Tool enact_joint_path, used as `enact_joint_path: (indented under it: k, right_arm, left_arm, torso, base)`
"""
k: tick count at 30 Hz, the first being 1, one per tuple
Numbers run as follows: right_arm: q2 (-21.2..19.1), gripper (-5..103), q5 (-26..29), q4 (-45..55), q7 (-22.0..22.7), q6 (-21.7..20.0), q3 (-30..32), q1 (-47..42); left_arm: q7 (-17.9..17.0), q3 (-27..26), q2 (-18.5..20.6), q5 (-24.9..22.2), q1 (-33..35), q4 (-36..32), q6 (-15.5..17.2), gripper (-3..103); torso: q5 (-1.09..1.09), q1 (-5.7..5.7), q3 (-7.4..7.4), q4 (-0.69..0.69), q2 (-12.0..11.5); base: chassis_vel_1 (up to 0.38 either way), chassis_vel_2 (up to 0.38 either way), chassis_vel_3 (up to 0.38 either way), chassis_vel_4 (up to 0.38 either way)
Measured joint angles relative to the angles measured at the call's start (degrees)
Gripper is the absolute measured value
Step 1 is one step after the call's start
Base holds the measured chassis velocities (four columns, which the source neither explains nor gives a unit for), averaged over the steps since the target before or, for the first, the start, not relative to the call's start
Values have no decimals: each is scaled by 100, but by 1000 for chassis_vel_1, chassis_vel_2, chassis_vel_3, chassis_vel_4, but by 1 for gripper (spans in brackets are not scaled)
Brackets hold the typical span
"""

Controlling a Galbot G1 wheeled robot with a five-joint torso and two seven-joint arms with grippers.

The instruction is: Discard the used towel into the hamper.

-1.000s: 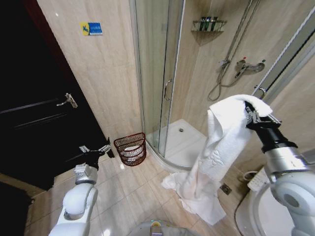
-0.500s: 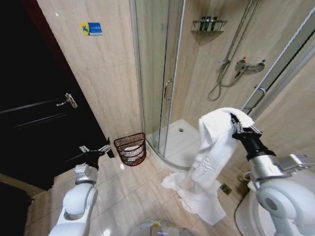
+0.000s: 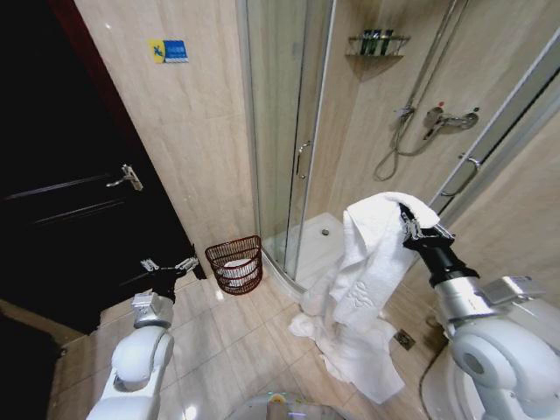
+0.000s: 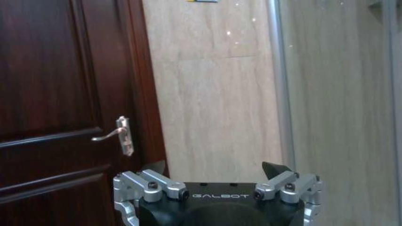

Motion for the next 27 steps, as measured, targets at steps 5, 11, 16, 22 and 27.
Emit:
enact_joint_path:
  k: [5,11,16,22,27]
  right_arm:
    - [30,5,-7,-1,-7,8,-2,-8]
    - [35,5,-23,-1,-78,104,95,-23]
    - [46,5,-48,-1,-90,107,111,-45]
    - [67,5,-85,-1,-116,114,79,-67]
    - [94,5,-159,-1,-137,134,35,-71]
  left_arm:
    - [0,0,0,0,0,0,0,100]
    - [0,0,0,0,0,0,0,100]
    - [0,0,0,0,0,0,0,100]
    - [0,0,0,0,0,0,0,100]
    - [0,0,0,0,0,0,0,100]
  torso:
    - [0,0,0,0,0]
    - [-1,0,0,0,0]
    - [0,0,0,0,0]
    - [0,0,0,2,-1]
    - [-1,0,0,1,-1]
  base:
    - [55,53,58,52]
    - [63,71,86,76]
    - [61,81,86,80]
    - [93,94,95,89]
    - [59,55,43,62]
